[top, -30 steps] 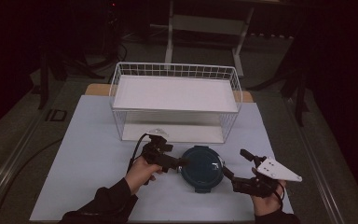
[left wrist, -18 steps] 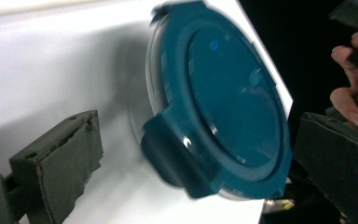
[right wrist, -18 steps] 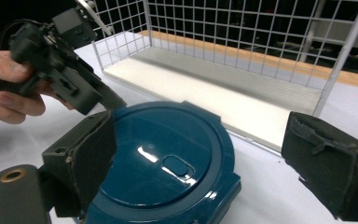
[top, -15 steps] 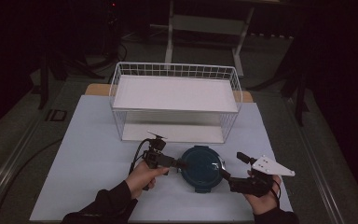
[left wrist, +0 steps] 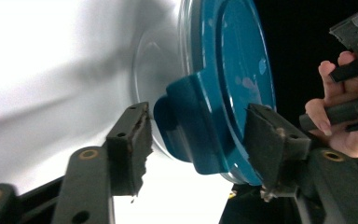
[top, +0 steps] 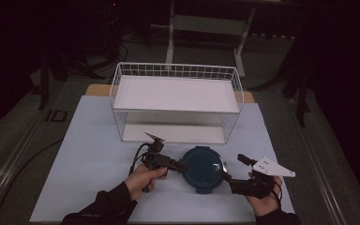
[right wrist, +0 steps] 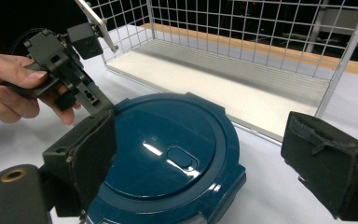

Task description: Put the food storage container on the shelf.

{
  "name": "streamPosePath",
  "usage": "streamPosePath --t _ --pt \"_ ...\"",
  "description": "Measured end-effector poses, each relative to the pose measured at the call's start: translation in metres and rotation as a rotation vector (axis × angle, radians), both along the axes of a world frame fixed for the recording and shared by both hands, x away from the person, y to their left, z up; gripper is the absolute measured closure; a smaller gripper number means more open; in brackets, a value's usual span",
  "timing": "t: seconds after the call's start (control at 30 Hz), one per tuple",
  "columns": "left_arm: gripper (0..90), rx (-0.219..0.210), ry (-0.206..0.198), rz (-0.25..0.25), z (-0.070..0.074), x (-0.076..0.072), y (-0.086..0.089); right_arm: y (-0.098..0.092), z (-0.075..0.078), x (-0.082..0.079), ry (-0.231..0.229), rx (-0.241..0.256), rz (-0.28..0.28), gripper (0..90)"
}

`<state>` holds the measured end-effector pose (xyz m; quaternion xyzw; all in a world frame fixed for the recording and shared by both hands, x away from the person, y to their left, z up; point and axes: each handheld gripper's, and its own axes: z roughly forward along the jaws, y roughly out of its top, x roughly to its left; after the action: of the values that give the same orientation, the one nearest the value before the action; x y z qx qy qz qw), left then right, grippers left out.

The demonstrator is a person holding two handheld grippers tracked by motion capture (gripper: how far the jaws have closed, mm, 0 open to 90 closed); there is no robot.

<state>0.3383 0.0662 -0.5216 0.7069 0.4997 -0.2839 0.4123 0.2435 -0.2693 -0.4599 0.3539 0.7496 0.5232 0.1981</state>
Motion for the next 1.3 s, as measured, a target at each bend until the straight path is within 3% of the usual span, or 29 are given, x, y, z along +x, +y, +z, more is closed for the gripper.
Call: streamPosePath --t 0.13,0.17,0.27,0.43,0.47,0.5,0.57,0.6,0.63,0.73,0.87,1.13,1.3 --pt "49.5 -0.036 0.028 0.013 -0.005 0.001 0.0 -0.001 0.0 0.0 0.003 0.001 -0.001 11.7" --pt "50.4 -0.059 0.051 0.019 -0.008 0.002 0.001 -0.002 -0.001 -0.001 0.008 0.001 -0.005 11.8" --pt "51.1 -0.067 0.056 0.016 -0.009 0.002 0.001 -0.004 -0.001 0.0 0.021 0.007 -0.005 13.0" --pt "51.6 -0.061 0.039 0.002 -0.008 0.002 0.001 -0.01 -0.004 0.004 0.096 0.039 -0.004 16.2" --pt "51.6 -0.052 0.001 -0.02 -0.004 0.0 0.0 -0.01 -0.004 0.004 0.096 0.039 -0.004 18.9" --pt "52.2 -0.051 -0.009 -0.024 -0.003 -0.001 -0.001 -0.013 -0.008 0.009 0.175 0.062 0.001 22.1" --pt "53.6 -0.051 -0.042 -0.038 0.0 -0.004 -0.001 -0.017 -0.012 0.014 0.26 0.102 0.013 24.5" --pt "54.1 -0.05 -0.056 -0.046 0.001 -0.005 -0.002 -0.02 -0.018 0.02 0.343 0.134 0.017 27.6" --pt "54.1 -0.045 -0.073 -0.053 0.003 -0.007 -0.002 -0.02 -0.018 0.02 0.343 0.134 0.017 27.6" --pt "54.7 -0.037 -0.116 -0.077 0.006 -0.011 -0.002 -0.024 -0.026 0.026 0.436 0.166 0.028 31.0" --pt "55.3 -0.039 -0.157 -0.097 0.007 -0.014 -0.001 -0.026 -0.032 0.028 0.506 0.191 0.053 36.8" --pt "56.1 -0.045 -0.22 -0.126 0.007 -0.021 0.0 -0.031 -0.04 0.027 0.584 0.234 0.102 51.8" --pt "56.5 -0.054 -0.224 -0.116 0.006 -0.025 0.002 -0.032 -0.044 0.027 0.627 0.276 0.127 54.5"
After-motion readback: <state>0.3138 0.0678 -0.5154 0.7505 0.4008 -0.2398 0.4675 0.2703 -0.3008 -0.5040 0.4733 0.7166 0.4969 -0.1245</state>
